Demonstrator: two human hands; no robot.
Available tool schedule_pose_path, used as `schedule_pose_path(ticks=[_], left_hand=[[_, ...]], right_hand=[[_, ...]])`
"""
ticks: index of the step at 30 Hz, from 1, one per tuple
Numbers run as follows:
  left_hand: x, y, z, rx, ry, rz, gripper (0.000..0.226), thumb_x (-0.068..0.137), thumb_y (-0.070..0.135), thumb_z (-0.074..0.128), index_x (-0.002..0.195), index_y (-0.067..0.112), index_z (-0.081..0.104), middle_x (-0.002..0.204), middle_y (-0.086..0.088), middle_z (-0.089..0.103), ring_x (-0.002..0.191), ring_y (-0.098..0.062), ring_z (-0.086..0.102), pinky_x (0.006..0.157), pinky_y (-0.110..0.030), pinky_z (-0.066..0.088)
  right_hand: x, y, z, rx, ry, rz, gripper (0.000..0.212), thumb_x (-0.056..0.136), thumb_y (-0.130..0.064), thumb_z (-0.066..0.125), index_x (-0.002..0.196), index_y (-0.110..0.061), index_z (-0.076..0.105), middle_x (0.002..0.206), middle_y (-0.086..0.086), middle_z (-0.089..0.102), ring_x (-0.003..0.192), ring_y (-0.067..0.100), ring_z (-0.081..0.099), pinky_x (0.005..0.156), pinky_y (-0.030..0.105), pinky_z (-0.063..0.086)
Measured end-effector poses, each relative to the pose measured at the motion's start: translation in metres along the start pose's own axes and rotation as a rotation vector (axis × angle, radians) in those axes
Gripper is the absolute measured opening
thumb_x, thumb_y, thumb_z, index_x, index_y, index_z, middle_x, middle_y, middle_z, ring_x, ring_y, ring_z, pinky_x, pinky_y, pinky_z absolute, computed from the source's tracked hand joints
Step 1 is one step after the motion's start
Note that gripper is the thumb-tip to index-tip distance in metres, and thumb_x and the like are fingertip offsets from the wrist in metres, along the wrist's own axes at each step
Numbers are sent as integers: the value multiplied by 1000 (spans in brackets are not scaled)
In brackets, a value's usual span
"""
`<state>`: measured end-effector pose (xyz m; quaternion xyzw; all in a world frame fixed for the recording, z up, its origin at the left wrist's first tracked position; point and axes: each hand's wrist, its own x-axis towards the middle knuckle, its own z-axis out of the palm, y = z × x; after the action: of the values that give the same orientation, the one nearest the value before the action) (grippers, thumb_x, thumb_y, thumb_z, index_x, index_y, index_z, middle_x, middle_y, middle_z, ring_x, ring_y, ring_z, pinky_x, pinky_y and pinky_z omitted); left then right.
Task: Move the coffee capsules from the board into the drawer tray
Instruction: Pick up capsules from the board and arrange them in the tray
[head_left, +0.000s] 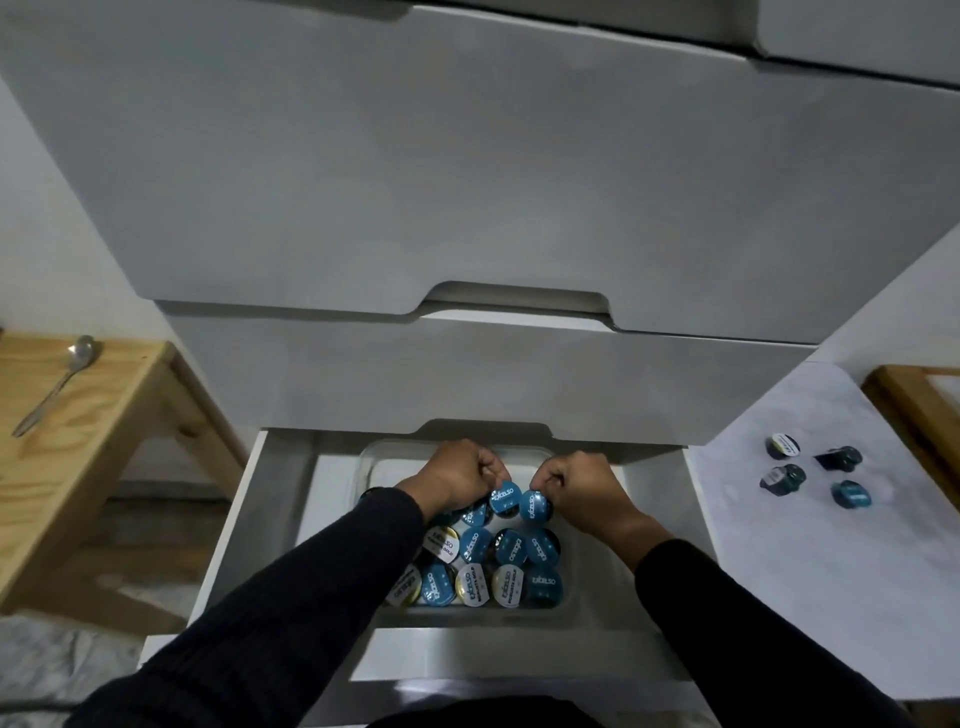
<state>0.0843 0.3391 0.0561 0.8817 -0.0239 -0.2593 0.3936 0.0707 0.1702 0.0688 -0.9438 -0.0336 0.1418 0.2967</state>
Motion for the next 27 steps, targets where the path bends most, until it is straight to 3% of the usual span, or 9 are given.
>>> schedule_pose_path(ticks=[3, 5, 11, 15, 23, 25, 27], left_hand=[[2, -1, 2, 12, -19, 2, 16, 87, 13, 61, 100, 15, 71, 108, -1, 70, 93, -7, 61, 85, -18, 42], [4, -2, 3, 16, -24, 6, 16, 87, 12, 62, 99, 15, 72, 107, -1, 71, 92, -7, 61, 83, -17, 43], [2, -2, 6, 9, -18, 18, 19, 86, 10, 62, 102, 15, 71, 108, -1, 70, 92, -6, 61, 83, -15, 43], [-3, 3, 4, 91, 10, 34, 23, 88, 20, 61, 109, 19, 67, 115, 1, 67, 103, -11, 60, 92, -21, 43], [-49, 30, 9, 434, 170, 68, 38, 94, 24, 47, 129, 11, 49, 133, -9, 47, 121, -23, 47, 102, -32, 41], [-64, 35, 13, 443, 266, 74, 41, 94, 26, 46, 132, 10, 44, 136, -8, 45, 124, -22, 44, 103, -30, 38], [-79, 37, 17, 454, 363, 67, 43, 96, 29, 42, 135, 11, 39, 137, -7, 44, 126, -20, 41, 105, -29, 35]], right_hand=[[2, 0, 1, -46, -25, -2, 23, 77, 1, 52, 75, -9, 73, 80, 6, 73, 68, 11, 60, 59, 8, 42], [3, 0, 3, -71, -34, -8, 24, 76, 1, 51, 76, -9, 73, 81, 5, 73, 68, 11, 59, 58, 9, 41], [0, -1, 4, -110, -18, -38, 22, 77, -1, 53, 86, -7, 72, 91, 10, 72, 85, 24, 64, 79, 28, 51], [-4, -2, 5, -191, -4, -60, 22, 82, -15, 59, 101, -11, 67, 108, 9, 67, 98, 24, 60, 85, 27, 45], [-25, -14, 9, -324, 33, -76, 44, 91, -28, 44, 133, -13, 42, 139, 8, 44, 127, 21, 39, 102, 31, 36], [-38, -15, 11, -316, 137, -113, 43, 91, -28, 44, 128, -9, 47, 131, 10, 51, 122, 23, 46, 99, 30, 40], [-50, -12, 16, -308, 328, -207, 38, 85, -27, 44, 106, -2, 63, 102, 13, 67, 96, 25, 64, 80, 26, 53]])
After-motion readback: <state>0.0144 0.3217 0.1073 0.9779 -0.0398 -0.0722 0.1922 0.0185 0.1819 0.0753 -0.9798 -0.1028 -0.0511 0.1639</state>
